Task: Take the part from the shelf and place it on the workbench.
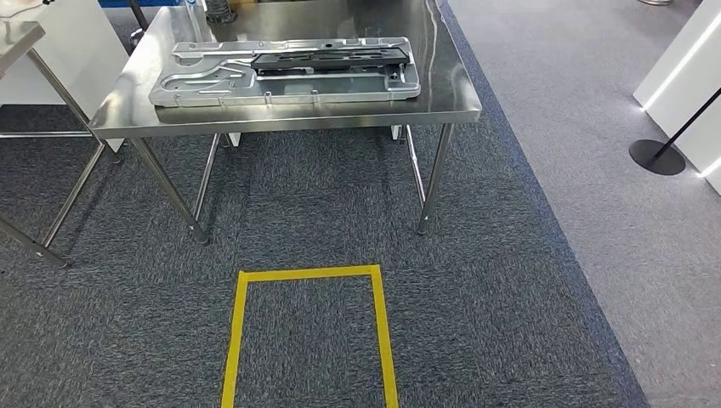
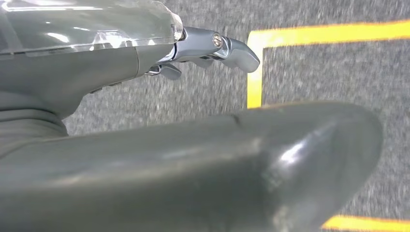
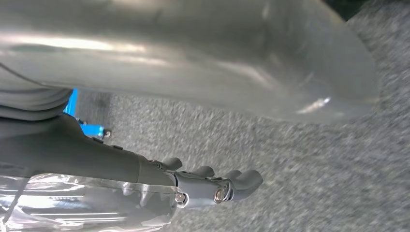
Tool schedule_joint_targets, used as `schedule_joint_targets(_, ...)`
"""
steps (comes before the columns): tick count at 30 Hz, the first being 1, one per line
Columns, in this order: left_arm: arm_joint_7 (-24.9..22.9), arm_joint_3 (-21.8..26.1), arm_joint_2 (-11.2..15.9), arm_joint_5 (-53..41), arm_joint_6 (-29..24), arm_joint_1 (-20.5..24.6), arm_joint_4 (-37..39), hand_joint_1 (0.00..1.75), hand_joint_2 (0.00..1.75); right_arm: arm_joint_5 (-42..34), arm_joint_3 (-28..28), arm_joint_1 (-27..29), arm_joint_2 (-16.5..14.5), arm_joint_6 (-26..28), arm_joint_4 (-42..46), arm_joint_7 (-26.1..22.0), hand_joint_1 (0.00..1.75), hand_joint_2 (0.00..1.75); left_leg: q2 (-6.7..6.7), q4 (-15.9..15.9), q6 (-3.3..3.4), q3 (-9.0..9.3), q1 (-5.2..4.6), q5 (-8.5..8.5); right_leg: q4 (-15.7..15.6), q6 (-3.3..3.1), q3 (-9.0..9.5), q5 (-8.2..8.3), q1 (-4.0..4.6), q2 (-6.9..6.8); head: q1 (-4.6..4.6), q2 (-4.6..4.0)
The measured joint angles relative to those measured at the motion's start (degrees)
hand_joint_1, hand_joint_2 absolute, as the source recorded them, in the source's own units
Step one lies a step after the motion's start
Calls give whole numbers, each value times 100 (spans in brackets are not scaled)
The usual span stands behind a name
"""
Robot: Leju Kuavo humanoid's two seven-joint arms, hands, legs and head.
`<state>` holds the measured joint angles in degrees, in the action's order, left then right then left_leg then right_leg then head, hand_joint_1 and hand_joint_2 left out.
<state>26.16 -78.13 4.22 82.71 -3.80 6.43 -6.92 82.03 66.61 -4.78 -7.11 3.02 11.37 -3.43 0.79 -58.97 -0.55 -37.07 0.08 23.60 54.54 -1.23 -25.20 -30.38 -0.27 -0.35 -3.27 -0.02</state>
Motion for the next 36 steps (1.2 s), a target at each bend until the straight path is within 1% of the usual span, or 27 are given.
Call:
schedule_joint_targets(1, -8, -1, -6, 0, -11, -3, -1, 0, 0, -1, -1, 4, 8, -2, -1, -15, 0, 0, -12, -242, -31, -91, 15, 237, -4, -26, -54, 59, -7, -9, 0, 0)
schedule_joint_targets(2, -18, -1, -11, 0, -25, -5, -1, 0, 0, -5, -1, 8, 17, -5, 0, -29, 0, 0, -20, -590, -62, -204, 29, 517, -2, -41, -115, 109, -4, -13, 0, 0)
schedule_joint_targets(3, -32, -2, -13, 0, -37, -5, -1, 0, 0, -10, -1, 14, 23, -8, 0, -39, 0, 0, -22, -976, -89, -309, 42, 738, 4, -44, -179, 157, -1, -16, -1, 0)
schedule_joint_targets(4, -46, -4, -13, 0, -49, -5, -1, 0, 0, -16, -1, 19, 26, -14, 0, -44, 0, 0, -22, -1283, -110, -370, 54, 853, 15, -39, -241, 199, 0, -16, -1, 0)
schedule_joint_targets(5, -60, -9, -13, 0, -64, -5, -1, 0, 0, -25, 0, 24, 27, -20, -1, -51, 0, 0, -23, -1414, -125, -337, 64, 851, 34, -28, -303, 234, -1, -14, -1, 0)
schedule_joint_targets(6, -71, -16, -13, 0, -77, -4, -1, 0, 0, -37, 1, 30, 27, -26, -1, -63, 0, 0, -23, -1311, -132, -188, 73, 757, 58, -13, -359, 260, -5, -13, -1, 0)
schedule_joint_targets(7, -77, -26, -12, 0, -90, -2, -1, 0, 0, -53, 1, 35, 27, -34, -2, -80, 0, 0, -23, -973, -130, 75, 79, 621, 86, 3, -403, 278, -10, -11, -1, 0)
schedule_joint_targets(9, -83, -45, -8, 0, -104, 11, -1, 0, 0, -98, 2, 37, 27, -58, -2, -129, 0, 0, -33, -131, -83, 653, 75, 473, 138, 46, -468, 304, -11, -10, -1, 0)
schedule_joint_targets(10, -85, -55, -7, 0, -107, 14, -1, 0, 0, -124, 4, 37, 28, -75, -2, -154, 0, 0, -40, 132, -47, 817, 65, 448, 155, 72, -485, 317, -6, -10, -1, 0)
schedule_joint_targets(11, -89, -66, -5, 0, -108, 17, -1, 0, 0, -157, 11, 35, 30, -99, -2, -175, 0, 0, -46, 246, -5, 873, 51, 465, 166, 104, -499, 332, -1, -9, -1, 0)
schedule_joint_targets(13, -93, -91, -5, 0, -111, 23, -1, 0, 0, -225, 35, 29, 43, -156, -2, -198, 0, 0, -48, 273, 76, 837, 49, 441, 171, 178, -512, 354, 6, -7, -1, 0)
schedule_joint_targets(14, -94, -102, -6, 0, -114, 33, -1, 0, 0, -254, 51, 27, 54, -180, -2, -202, 0, 0, -44, 301, 119, 826, 60, 427, 212, 213, -536, 322, 4, -1, -1, 0)
schedule_joint_targets(15, -94, -111, -7, 0, -115, 44, -1, 0, 0, -272, 67, 26, 66, -194, -2, -202, 0, 0, -41, 322, 164, 810, 71, 395, 340, 240, -598, 222, 2, 5, -1, 0)
schedule_joint_targets(16, -94, -118, -8, 0, -116, 52, -1, 0, 0, -287, 81, 28, 77, -204, -2, -202, 0, 0, -36, 339, 205, 790, 79, 363, 596, 261, -715, 48, -1, 12, -1, 0)
schedule_joint_targets(17, -94, -124, -9, 0, -115, 57, -1, 0, 0, -307, 94, 30, 83, -232, -2, -195, 0, 0, -30, 338, 232, 759, 70, 341, 963, 275, -884, -172, -9, 19, -1, 0)
schedule_joint_targets(18, -95, -129, -9, 0, -114, 59, -1, 0, 0, -340, 112, 30, 86, -283, -2, -167, 0, 0, -26, 333, 248, 726, 59, 323, 1373, 285, -1070, -379, -12, 22, -1, 0)
schedule_joint_targets(19, -98, -133, -10, 0, -113, 58, -1, 0, 0, -388, 136, 32, 89, -350, -2, -113, 0, 0, -23, 326, 254, 698, 47, 309, 1707, 294, -1216, -506, -15, 22, -1, 0)
schedule_joint_targets(20, -106, -135, -11, 0, -112, 58, -1, 0, 0, -447, 168, 34, 92, -425, -2, -39, 0, 0, -21, 316, 255, 678, 38, 301, 1870, 296, -1276, -525, -16, 22, -1, 0)
schedule_joint_targets(21, -114, -137, -14, 0, -111, 59, -1, 0, 0, -506, 203, 36, 97, -485, -2, 38, 0, 0, -22, 303, 253, 667, 30, 297, 1811, 290, -1231, -434, -16, 22, -1, 0)
schedule_joint_targets(22, -123, -137, -17, 1, -111, 60, -1, 0, 0, -556, 236, 36, 102, -525, -2, 99, 0, 44, -23, 287, 249, 663, 23, 298, 1540, 275, -1083, -257, -15, 22, -1, 0)
schedule_joint_targets(23, -129, -137, -22, 1, -111, 64, -1, 0, 0, -592, 263, 34, 110, -557, -2, 136, 0, 87, -24, 267, 241, 658, 16, 304, 1140, 247, -874, -51, -12, 22, -1, 0)
schedule_joint_targets(25, -132, -137, -35, 3, -111, 74, -1, 0, 0, -640, 306, 16, 132, -601, -2, 162, 0, 175, -25, 217, 206, 632, -14, 320, 462, 184, -551, 192, 4, 19, -1, 0)
schedule_joint_targets(27, -145, -137, -47, 4, -115, 80, -1, 0, 0, -691, 360, 4, 149, -635, -2, 162, 0, 175, -21, 183, 160, 596, -39, 324, 250, 144, -489, 218, 16, 22, -1, 0)
schedule_joint_targets(29, -180, -136, -64, 8, -128, 73, -1, 0, 87, -731, 421, 12, 159, -652, -2, 166, 0, 175, -17, 186, 202, 583, -47, 319, 219, 144, -500, 243, 15, 29, -1, 0)
schedule_joint_targets(31, -227, -135, -86, 11, -139, 61, -1, 0, 175, -733, 458, 22, 180, -637, -2, 213, 0, 87, -17, 201, 216, 586, -47, 308, 209, 142, -499, 251, 21, 29, -1, 0)
schedule_joint_targets(33, -262, -134, -101, 13, -147, 54, -1, 0, 175, -715, 470, 24, 208, -615, -2, 271, 0, 0, -17, 211, 160, 589, -38, 294, 219, 119, -504, 249, 31, 27, -1, 0)
schedule_joint_targets(36, -288, -134, -110, 14, -170, 53, -1, 0, 175, -712, 480, 21, 237, -635, -2, 273, 0, 0, -18, 217, 140, 588, -32, 285, 231, 97, -509, 247, 40, 24, -1, 0)
